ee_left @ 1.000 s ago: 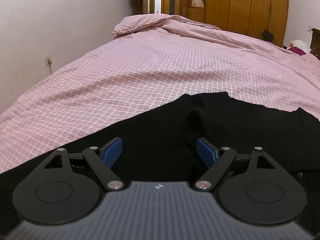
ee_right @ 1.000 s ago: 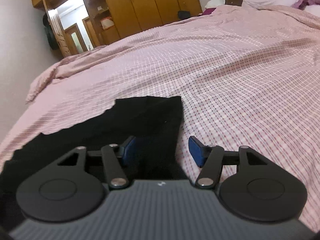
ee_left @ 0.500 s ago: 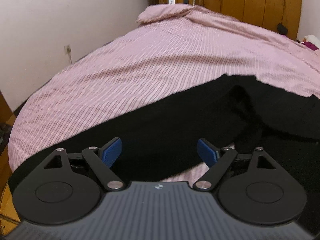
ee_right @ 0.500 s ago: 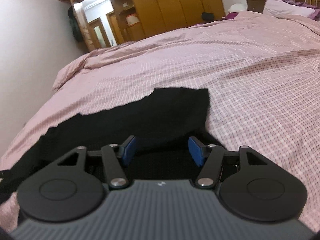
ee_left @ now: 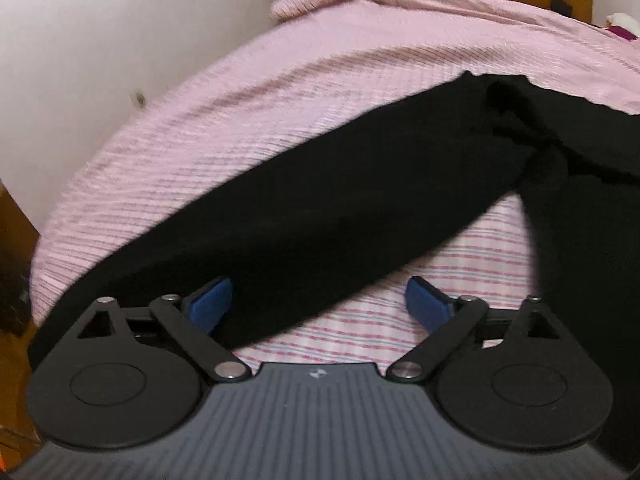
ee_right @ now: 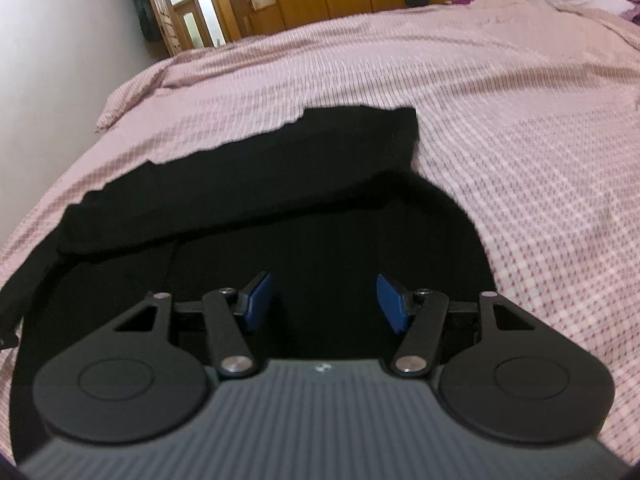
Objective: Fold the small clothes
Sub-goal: 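Grasp the other black sleeve with the left gripper, then lift the sleeve with the left gripper, fold it across the body, open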
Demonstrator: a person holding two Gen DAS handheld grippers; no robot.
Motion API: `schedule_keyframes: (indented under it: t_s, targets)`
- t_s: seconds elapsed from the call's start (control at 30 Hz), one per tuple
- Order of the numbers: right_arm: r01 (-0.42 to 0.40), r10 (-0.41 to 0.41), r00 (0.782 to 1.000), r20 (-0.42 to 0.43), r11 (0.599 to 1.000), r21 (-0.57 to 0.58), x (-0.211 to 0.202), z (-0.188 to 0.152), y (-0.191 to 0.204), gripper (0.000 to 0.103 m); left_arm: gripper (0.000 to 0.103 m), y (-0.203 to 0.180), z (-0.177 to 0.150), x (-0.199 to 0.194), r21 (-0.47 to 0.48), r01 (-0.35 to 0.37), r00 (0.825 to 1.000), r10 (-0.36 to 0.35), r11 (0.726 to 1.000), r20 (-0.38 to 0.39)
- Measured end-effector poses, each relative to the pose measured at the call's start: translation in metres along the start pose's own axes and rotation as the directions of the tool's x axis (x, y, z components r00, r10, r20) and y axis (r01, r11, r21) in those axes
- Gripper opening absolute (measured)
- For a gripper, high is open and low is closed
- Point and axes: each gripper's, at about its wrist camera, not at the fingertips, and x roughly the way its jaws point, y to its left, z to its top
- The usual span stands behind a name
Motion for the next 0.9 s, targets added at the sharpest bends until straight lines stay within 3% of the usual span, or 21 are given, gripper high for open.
schedule_keyframes:
  t_s: [0.1,0.23,0.4,0.47,0.6,0.63,0.77,0.9]
  targets:
    - [0.005,-0.005,1.0,0.008,1.0,-0.015,0.0,-0.003,0.001,0.059,0.103,0.011,-0.006,0.008,-0.046,-0.079,0.997,0.08,0.996,0.019]
    - [0.011,-0.011,1.0,0.012,1.0,-0.014,0.0,-0.005,0.002,0.059,0.103,0.028,-0.005,0.02,-0.122,-0.125,0.991,0.131,0.985,0.038]
    - [0.015,-0.015,1.0,0.018,1.0,-0.001,0.0,-0.007,0.003,0.06,0.103,0.035,-0.003,0.026,-0.127,-0.102,0.991,0.111,0.987,0.069]
    - [0.016,-0.016,1.0,0.021,1.0,0.004,0.0,-0.008,0.003,0.061,0.096,0.037,-0.005,0.023,-0.129,-0.08,0.991,0.092,0.988,0.093]
    - [0.01,-0.01,1.0,0.019,1.0,0.022,-0.003,-0.009,0.001,0.061,0.038,0.039,0.001,0.014,-0.129,-0.077,0.984,0.097,0.989,0.152]
    - [0.006,-0.007,1.0,0.018,1.0,0.03,-0.005,-0.009,0.0,0.061,0.03,0.041,0.005,0.013,-0.14,-0.075,0.982,0.098,0.987,0.159]
    - [-0.003,0.0,0.999,0.039,0.997,0.077,-0.011,-0.007,-0.005,0.06,0.022,0.056,0.024,0.001,-0.245,-0.013,0.968,0.074,0.969,0.239]
    - [-0.011,0.006,0.998,0.056,0.995,0.099,-0.015,-0.006,-0.008,0.061,0.021,0.057,0.044,-0.024,-0.292,0.051,0.931,0.061,0.955,0.36]
